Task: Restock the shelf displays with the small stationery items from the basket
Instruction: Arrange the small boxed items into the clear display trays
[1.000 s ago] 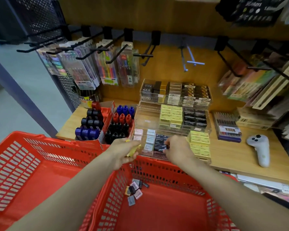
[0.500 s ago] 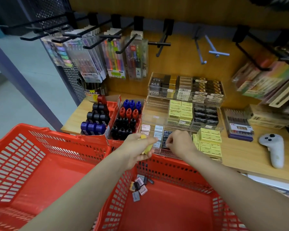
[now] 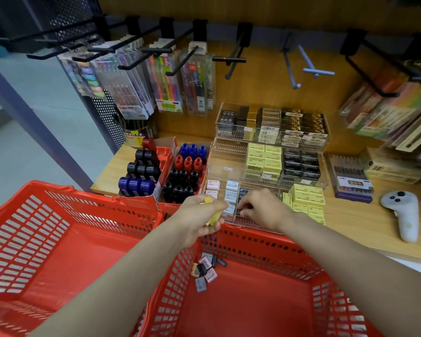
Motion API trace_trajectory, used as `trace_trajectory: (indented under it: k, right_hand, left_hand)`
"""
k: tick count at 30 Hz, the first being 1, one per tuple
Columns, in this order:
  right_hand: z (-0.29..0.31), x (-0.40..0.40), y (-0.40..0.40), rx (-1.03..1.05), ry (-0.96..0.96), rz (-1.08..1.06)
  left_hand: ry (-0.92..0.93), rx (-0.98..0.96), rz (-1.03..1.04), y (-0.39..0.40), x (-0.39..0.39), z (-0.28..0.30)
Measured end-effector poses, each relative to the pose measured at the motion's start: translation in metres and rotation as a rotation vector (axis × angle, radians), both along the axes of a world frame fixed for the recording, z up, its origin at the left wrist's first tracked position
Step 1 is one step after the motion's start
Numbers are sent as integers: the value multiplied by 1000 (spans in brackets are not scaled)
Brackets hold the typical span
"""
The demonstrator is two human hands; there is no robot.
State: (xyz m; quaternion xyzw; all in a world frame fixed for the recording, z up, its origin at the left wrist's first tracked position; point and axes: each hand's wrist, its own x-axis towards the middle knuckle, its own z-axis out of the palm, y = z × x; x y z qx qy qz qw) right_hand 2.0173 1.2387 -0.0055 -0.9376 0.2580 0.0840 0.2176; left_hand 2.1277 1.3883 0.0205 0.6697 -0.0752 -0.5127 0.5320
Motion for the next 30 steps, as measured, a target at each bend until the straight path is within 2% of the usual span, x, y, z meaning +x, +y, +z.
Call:
trace_trajectory:
  k: [5,12,15,24,27,30]
  right_hand:
    - [8,3,-6,-8,70,116]
    - [3,-2,-10,-29,74,19]
    - [-4,-6,-5,-61,-3,-17]
    - [-9,-9,4,4,-114,-214]
    - [-11,-6,6,35,-140,-295]
    - [-14,-6,10,8,-119,-275]
  left_hand:
    - [-17,15,-13,-5,-5,-2]
    - [-9,13,-33,-14,-10,-6]
    - [-11,30,-38,-17,-13,-9]
    - [-339,149,-296,-9,-14,-28]
    - [-348,135,-297,-8,-13,-32]
    - [-339,138,-292,-9,-14,-34]
